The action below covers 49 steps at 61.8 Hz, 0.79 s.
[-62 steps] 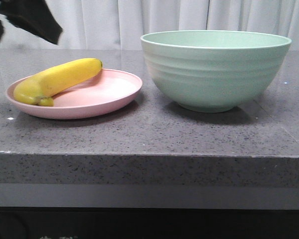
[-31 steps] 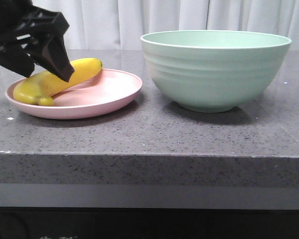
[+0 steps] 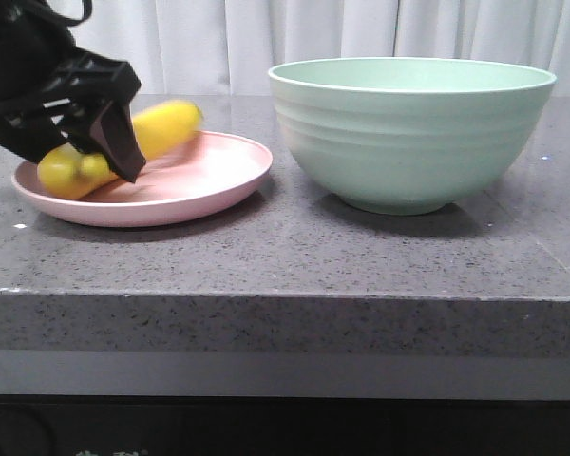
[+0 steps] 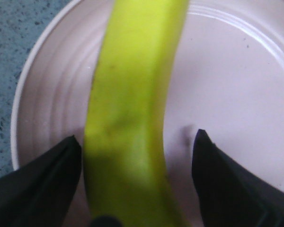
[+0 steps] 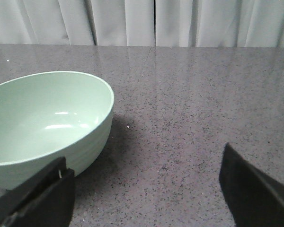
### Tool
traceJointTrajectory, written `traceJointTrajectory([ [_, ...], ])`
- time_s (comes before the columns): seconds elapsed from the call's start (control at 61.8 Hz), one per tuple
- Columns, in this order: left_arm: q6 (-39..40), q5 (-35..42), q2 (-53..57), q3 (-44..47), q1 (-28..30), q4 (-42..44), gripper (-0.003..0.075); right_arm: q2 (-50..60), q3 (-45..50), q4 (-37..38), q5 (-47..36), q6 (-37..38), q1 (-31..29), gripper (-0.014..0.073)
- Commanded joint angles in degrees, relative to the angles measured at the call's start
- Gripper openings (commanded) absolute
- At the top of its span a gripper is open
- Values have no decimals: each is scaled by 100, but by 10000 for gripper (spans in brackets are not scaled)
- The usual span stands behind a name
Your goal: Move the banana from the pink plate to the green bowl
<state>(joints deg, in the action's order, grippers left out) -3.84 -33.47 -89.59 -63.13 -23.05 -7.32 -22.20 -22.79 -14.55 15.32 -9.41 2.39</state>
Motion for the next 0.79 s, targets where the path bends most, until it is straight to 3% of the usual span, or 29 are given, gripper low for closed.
traceJointTrajectory([
  [0.0,4,259,171,-166,-46,-86,473,-93,-212,12,-484,-57,-37,633],
  [0.162,4,283,171,-166,-46,-86,470,-93,-212,12,-484,-57,-37,633],
  [0.226,4,293,171,-166,-46,-86,433,-93,-212,12,-484,-57,-37,633],
  [0.307,4,337,171,-166,-46,-86,342,-93,-212,12,-484,-57,-37,633],
  [0.34,4,385,171,-166,-46,-86,260,-93,-212,12,-484,-57,-37,633],
  [0.42,4,437,204,-166,-46,-86,155,-93,-212,12,-478,-57,-37,633],
  [0.501,4,452,300,-166,-46,-86,81,-93,-212,-6,-400,-57,-37,633],
  [0.776,4,86,1300,-152,-102,-252,54,-630,-845,-1036,722,-57,-19,633],
])
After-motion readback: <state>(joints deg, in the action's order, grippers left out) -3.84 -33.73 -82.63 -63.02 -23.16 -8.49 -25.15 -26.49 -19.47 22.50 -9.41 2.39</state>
